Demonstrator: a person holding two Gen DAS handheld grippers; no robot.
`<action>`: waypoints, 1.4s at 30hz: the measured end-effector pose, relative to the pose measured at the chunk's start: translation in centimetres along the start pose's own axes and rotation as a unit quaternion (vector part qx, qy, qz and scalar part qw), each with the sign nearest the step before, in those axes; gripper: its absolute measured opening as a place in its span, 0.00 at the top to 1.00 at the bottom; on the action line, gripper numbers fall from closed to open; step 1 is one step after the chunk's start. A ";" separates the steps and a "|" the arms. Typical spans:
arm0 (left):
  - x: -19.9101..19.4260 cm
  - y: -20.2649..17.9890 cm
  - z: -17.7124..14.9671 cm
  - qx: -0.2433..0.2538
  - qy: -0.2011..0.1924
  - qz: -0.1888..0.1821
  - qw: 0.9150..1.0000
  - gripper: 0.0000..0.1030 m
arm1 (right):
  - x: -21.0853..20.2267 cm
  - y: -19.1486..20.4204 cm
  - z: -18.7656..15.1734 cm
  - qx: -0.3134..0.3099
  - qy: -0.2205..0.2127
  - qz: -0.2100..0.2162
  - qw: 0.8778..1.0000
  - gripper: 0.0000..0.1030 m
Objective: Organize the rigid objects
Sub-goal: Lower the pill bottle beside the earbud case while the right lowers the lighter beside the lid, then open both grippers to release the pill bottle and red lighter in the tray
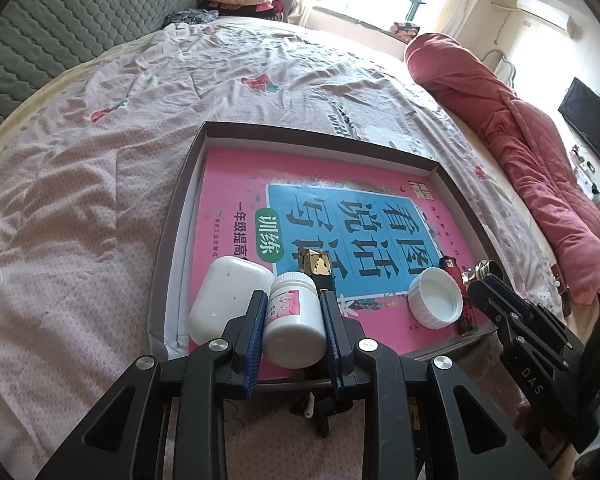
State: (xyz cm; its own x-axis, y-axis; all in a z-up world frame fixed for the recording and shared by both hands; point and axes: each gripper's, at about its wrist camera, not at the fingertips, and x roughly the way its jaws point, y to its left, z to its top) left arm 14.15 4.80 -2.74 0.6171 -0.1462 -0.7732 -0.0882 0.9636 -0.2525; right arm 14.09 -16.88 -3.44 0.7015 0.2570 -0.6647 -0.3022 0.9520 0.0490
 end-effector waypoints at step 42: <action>0.0 -0.2 0.2 0.008 -0.009 0.011 1.000 0.52 | -0.3 0.5 0.1 -0.017 -0.009 0.002 1.000 0.66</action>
State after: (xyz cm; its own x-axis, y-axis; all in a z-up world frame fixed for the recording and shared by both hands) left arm 14.33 4.61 -2.57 0.6286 -0.1207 -0.7683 -0.0902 0.9699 -0.2261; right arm 13.77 -16.44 -3.12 0.7110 0.2640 -0.6517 -0.3267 0.9448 0.0264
